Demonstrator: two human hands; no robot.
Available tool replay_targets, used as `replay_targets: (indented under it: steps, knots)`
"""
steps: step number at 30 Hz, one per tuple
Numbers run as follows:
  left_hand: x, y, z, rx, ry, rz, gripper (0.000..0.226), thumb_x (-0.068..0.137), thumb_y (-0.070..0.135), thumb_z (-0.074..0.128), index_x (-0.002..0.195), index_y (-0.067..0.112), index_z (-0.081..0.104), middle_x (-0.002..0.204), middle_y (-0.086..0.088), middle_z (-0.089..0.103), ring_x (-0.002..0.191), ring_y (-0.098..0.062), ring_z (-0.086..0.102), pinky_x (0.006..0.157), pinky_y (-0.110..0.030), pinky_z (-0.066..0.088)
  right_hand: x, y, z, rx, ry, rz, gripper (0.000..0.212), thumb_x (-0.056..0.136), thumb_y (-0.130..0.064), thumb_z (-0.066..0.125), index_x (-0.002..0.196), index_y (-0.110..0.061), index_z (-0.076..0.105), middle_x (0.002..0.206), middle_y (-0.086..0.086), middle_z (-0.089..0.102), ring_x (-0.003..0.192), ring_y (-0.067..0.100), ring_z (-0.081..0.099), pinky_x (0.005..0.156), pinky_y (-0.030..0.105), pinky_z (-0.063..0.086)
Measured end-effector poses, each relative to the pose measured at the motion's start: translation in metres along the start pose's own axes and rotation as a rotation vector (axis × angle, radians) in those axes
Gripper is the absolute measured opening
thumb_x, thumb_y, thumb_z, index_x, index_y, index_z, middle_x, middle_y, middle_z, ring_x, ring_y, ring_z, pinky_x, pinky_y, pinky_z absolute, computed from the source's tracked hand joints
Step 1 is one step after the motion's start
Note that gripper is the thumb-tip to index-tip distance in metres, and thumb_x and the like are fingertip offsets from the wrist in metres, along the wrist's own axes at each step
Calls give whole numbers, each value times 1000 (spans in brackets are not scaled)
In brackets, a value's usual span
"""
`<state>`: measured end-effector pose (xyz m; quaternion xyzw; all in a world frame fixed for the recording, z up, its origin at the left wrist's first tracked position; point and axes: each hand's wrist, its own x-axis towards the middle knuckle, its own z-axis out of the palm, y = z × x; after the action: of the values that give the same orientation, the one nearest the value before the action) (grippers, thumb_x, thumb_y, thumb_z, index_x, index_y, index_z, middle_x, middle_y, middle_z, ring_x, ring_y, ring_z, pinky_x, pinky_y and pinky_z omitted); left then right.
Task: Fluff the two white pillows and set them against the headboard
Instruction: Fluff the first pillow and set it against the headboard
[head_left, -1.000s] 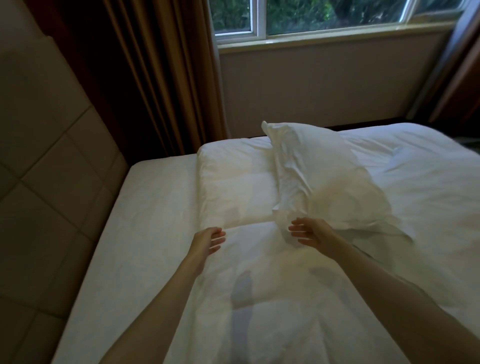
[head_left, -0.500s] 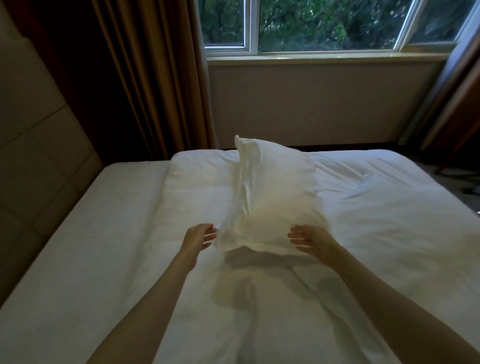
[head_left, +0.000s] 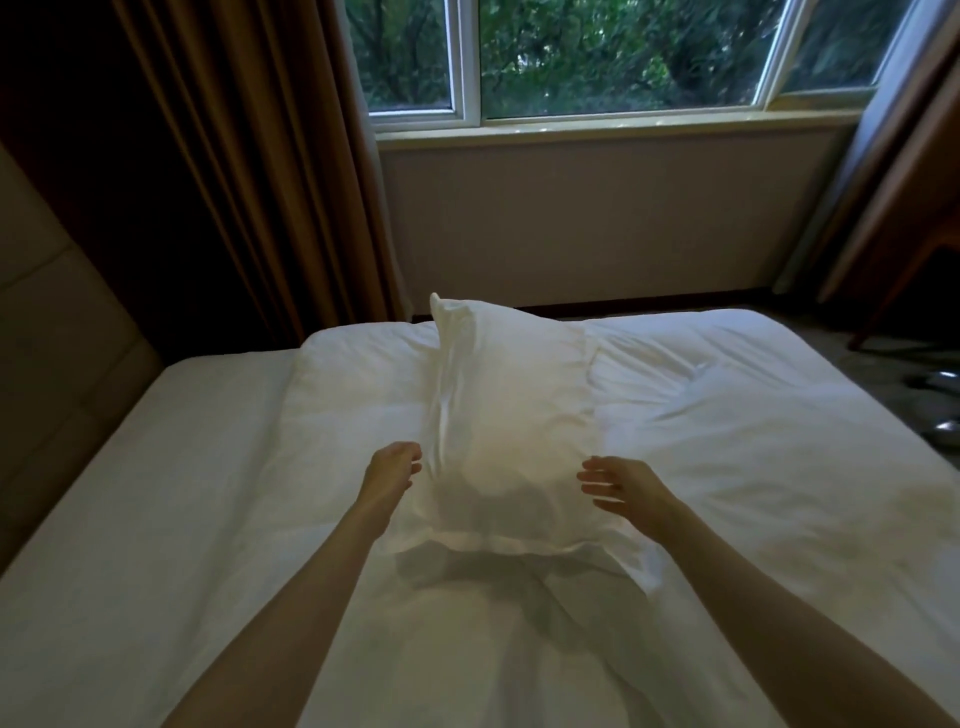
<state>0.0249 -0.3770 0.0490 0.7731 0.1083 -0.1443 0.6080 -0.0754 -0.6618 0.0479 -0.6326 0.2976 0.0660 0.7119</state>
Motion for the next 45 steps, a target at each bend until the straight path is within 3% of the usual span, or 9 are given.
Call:
replay_targets:
  steps: [7, 19, 21, 24, 27, 29, 31, 38, 45]
  knots:
    - [69, 17, 22, 156, -19, 19, 40, 94, 25, 48, 131, 10, 51, 135, -14, 54, 123, -30, 50, 107, -46, 40, 64, -22, -5, 16, 140, 14, 35, 93, -19, 54, 121, 0, 56, 124, 22, 56, 105, 34, 55, 96, 45, 44]
    - [242, -9, 91, 224, -10, -98, 69, 90, 44, 54, 145, 11, 28, 152, -16, 31, 134, -34, 40, 105, -43, 37, 251, -22, -20, -82, 255, 50, 58, 94, -30, 55, 142, -3, 36, 145, 18, 41, 128, 36, 44, 102, 47, 38]
    - [267, -17, 100, 216, -13, -136, 79, 87, 50, 55, 147, 9, 23, 153, -18, 29, 135, -35, 39, 108, -45, 36, 277, -15, -23, -81, 227, 66, 60, 94, -35, 53, 143, -4, 36, 139, 17, 46, 117, 33, 52, 94, 43, 45]
    - [295, -26, 111, 219, -54, -199, 93, 81, 62, 55, 148, 10, 17, 152, -17, 32, 135, -34, 40, 112, -45, 34, 305, -10, -22, -50, 173, 99, 62, 93, -44, 51, 136, 0, 45, 102, 15, 60, 80, 28, 60, 65, 31, 52]
    - [312, -31, 115, 174, -99, -241, 100, 76, 67, 57, 148, 9, 19, 148, -15, 39, 130, -33, 46, 110, -43, 37, 322, -4, -22, -19, 115, 156, 73, 86, -56, 54, 128, 4, 53, 130, 34, 53, 115, 50, 55, 101, 48, 48]
    - [320, -35, 115, 193, -123, -271, 102, 71, 72, 57, 145, 6, 31, 144, -16, 46, 127, -33, 50, 109, -45, 39, 326, 0, -21, 68, 82, 160, 62, 85, -55, 57, 119, -3, 64, 126, 26, 62, 107, 39, 66, 94, 42, 53]
    - [326, -38, 115, 252, -117, -286, 96, 70, 74, 56, 135, 4, 48, 134, -19, 56, 121, -34, 55, 106, -45, 42, 330, 4, -18, 209, 39, 167, 52, 86, -49, 59, 119, -10, 65, 110, 13, 74, 94, 27, 73, 76, 35, 58]
    - [322, -38, 128, 505, 128, -185, 45, 94, 34, 51, 112, -5, 65, 117, -29, 64, 110, -42, 58, 90, -41, 45, 323, -6, -5, 322, 23, 108, 54, 88, -43, 59, 130, -9, 58, 119, 14, 68, 104, 28, 66, 82, 37, 53]
    - [286, -19, 124, 433, 380, -73, 41, 99, 22, 40, 99, -11, 64, 106, -32, 65, 101, -44, 60, 85, -43, 45, 298, -19, 2, 371, -61, 82, 50, 87, -47, 58, 123, -13, 62, 95, 5, 78, 82, 21, 75, 59, 26, 59]
